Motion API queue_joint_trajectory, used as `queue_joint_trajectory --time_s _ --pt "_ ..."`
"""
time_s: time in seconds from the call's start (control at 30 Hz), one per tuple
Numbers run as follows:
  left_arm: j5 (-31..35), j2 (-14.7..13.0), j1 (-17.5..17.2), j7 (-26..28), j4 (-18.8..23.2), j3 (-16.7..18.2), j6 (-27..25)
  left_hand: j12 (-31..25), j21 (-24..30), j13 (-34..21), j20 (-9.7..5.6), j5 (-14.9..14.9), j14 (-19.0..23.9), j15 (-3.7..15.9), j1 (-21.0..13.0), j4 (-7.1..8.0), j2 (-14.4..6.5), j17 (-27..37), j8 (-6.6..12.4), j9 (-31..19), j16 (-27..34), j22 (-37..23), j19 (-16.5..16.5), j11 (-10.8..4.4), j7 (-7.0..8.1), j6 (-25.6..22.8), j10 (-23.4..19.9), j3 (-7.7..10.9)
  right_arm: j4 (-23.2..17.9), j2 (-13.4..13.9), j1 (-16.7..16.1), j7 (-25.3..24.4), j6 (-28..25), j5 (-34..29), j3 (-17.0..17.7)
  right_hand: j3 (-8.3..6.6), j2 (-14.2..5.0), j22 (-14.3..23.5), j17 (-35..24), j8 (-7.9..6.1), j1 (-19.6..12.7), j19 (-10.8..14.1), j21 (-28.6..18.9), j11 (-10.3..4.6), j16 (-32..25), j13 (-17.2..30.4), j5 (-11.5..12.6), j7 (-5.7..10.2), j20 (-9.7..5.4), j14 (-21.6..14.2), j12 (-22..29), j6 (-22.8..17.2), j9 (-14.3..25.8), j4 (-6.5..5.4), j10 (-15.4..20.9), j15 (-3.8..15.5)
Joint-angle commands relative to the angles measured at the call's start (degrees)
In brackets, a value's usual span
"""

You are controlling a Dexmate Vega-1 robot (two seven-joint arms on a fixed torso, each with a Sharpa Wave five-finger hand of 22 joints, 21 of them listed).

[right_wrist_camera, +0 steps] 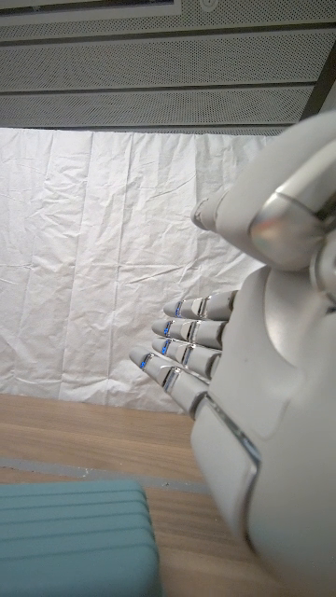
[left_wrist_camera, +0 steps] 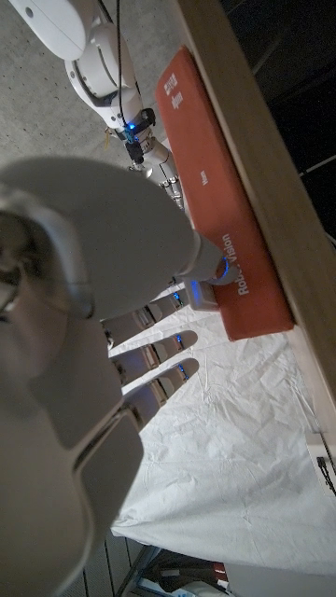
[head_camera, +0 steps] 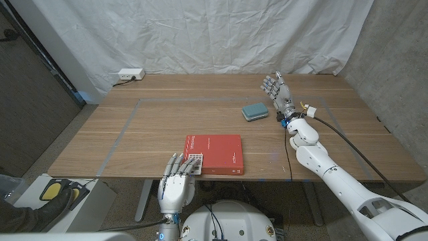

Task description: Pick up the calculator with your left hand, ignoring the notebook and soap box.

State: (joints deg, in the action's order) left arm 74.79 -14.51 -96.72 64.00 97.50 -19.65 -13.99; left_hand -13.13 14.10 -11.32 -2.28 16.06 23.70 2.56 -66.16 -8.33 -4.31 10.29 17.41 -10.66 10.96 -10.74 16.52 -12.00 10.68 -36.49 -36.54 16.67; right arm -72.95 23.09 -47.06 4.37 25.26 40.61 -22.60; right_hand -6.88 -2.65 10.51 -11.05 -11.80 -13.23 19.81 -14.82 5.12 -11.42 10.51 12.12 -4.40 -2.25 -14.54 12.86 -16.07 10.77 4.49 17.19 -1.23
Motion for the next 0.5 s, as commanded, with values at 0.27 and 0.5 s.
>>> queue_joint_trajectory --time_s 0.27,0.5 --pt "3.27 3.71 -1.35 0.0 -0.28 3.15 4.06 -0.21 1.03 -0.22 -7.14 -2.36 3.2 10.0 -1.59 0.01 -1.02 0.21 0.91 -0.03 0.62 -0.35 1.71 0.1 -0.14 -2.96 -2.5 1.24 -2.6 1.36 -1.71 -0.69 -0.54 0.12 0.5 0.07 -0.31 0.33 -0.22 0.32 -0.26 0.79 0.17 0.14 -0.11 0.36 0.04 0.42 -0.4 -0.78 -0.07 -0.12 0.31 -0.07 0.61 -0.08" --pt "4.81 6.49 -2.56 0.0 0.18 6.21 7.8 -0.35 2.09 -0.21 -7.44 -4.78 6.76 10.18 -2.79 -0.05 -1.66 0.28 1.19 0.06 0.87 -0.45 4.15 0.14 -0.56 -5.66 -5.48 2.26 -3.46 1.67 -2.63 -1.09 -0.4 0.21 0.75 0.09 -0.33 0.33 -0.23 0.31 -0.25 0.87 0.21 0.11 -0.09 0.36 0.04 0.4 -0.39 -0.78 -0.08 -0.14 0.31 -0.07 0.62 -0.06"
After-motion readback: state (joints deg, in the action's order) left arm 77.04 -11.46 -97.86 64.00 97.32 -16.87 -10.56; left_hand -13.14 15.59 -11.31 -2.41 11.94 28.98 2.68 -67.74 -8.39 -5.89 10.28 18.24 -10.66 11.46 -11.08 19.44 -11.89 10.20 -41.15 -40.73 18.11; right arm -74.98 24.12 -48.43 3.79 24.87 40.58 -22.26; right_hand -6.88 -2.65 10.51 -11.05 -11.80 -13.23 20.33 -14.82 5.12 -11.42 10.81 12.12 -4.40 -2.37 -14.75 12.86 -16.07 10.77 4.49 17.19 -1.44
